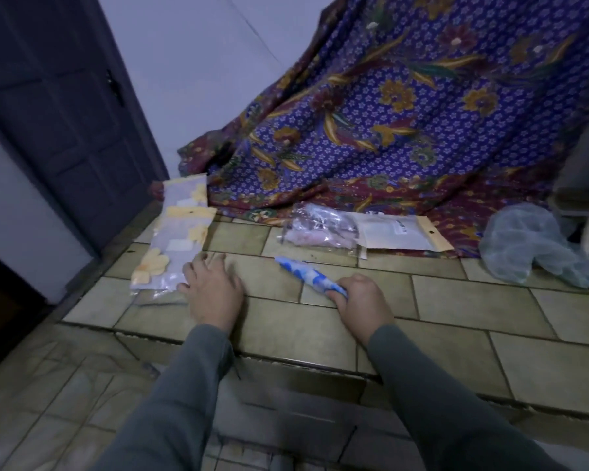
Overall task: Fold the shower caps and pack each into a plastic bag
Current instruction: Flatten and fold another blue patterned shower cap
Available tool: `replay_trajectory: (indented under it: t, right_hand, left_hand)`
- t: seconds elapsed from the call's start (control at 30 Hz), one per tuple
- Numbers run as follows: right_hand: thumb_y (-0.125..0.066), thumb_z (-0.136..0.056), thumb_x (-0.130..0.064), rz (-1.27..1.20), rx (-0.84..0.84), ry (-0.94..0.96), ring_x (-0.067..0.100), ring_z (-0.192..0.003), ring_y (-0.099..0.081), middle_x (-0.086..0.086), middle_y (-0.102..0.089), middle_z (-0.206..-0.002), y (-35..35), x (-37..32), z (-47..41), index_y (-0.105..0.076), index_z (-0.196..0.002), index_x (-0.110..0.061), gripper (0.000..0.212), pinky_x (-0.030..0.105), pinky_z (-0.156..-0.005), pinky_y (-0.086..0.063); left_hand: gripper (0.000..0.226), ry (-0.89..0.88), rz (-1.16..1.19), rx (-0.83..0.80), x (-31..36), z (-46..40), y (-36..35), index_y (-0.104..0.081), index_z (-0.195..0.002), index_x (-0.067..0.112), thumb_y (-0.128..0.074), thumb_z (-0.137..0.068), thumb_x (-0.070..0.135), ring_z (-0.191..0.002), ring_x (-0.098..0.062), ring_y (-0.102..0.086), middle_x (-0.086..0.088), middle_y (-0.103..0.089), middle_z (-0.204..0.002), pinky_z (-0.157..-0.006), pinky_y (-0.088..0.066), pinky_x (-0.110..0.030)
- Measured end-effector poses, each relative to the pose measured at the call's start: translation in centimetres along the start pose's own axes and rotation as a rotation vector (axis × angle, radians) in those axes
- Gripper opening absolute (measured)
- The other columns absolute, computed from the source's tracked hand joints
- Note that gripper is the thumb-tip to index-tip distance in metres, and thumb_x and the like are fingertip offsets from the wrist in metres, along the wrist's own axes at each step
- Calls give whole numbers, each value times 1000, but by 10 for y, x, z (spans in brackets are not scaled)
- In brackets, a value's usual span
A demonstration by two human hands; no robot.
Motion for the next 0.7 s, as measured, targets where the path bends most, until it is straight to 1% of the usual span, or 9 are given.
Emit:
replay_trajectory:
  t: [0.1,0.2,0.27,0.37,0.47,0.53,0.6,0.67,0.7]
  right_hand:
    - [-58,-90,-32,-54,-50,72,25,-82,-52,9,-56,-83,-21,-35,-16,-68,-87,-7,27,32,-70,-35]
    - [-59,-90,-30,-97,-66,106,22,-76,-48,4,-49,-79,-33,-64,-29,-65,-82,-7,25,29,-65,-30]
    - [-58,-90,-29,-106,-93,109,24,-78,-50,5,-49,-80,-41,-76,-34,-65,-80,-8,24,29,-66,-32]
    - [-57,-90,-32,-108,-133,102,27,-83,-53,11,-55,-85,-53,-82,-38,-62,-78,-11,24,27,-67,-31]
    - [-58,-90,-34,-127,-148,83,27,-84,-52,13,-57,-85,-58,-82,-39,-58,-75,-16,23,26,-66,-29]
    - [-59,-90,-34,-146,-143,79,26,-83,-52,11,-56,-83,-58,-82,-39,-55,-72,-18,24,25,-66,-29]
    - [-60,-89,-33,-168,-127,76,24,-81,-51,8,-55,-81,-57,-83,-38,-59,-74,-12,26,26,-65,-29]
    - [-61,-88,-32,-197,-99,78,21,-77,-49,4,-51,-76,-54,-84,-38,-62,-75,-8,27,26,-64,-28]
    - [-62,-88,-31,-214,-80,84,20,-74,-47,1,-48,-74,-51,-85,-37,-62,-75,-9,26,26,-63,-27]
  left_hand:
    - [40,123,-66,-68,-31,-12,-1,-47,-129,18,-49,-90,25,-131,-37,-24,-15,-29,-146,-101,-27,-55]
    - [43,183,-61,-106,-46,-17,-4,-39,-134,23,-44,-92,23,-129,-36,-30,-10,-27,-150,-101,-29,-51]
    - [41,199,-53,-100,-49,-18,-7,-38,-135,22,-41,-94,22,-126,-34,-36,-8,-32,-147,-99,-31,-48]
    - [35,177,-53,-91,-50,-19,-10,-44,-131,18,-37,-97,22,-120,-30,-42,-8,-46,-134,-94,-38,-44]
    - [31,114,-110,-119,-49,-20,-7,-54,-122,14,-36,-97,18,-116,-27,-44,-8,-52,-125,-91,-41,-41]
    - [31,65,-143,-136,-49,-21,-5,-58,-117,12,-35,-96,14,-113,-27,-45,-9,-54,-120,-88,-41,-38]
    - [31,47,-145,-147,-50,-24,0,-60,-115,11,-35,-95,10,-112,-28,-46,-10,-54,-118,-87,-41,-37]
    - [30,51,-113,-114,-52,-27,8,-60,-112,9,-36,-95,9,-110,-30,-48,-12,-55,-116,-85,-41,-38]
    - [28,56,-82,-71,-52,-28,13,-61,-111,9,-37,-95,8,-108,-30,-49,-12,-56,-115,-84,-40,-38]
Point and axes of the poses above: each hand's wrist, its own z-axis away from the middle knuckle, its own y-axis out of the back of the hand, x = y × z, the point moved 3 cm from there along -z, towards the middle knuckle
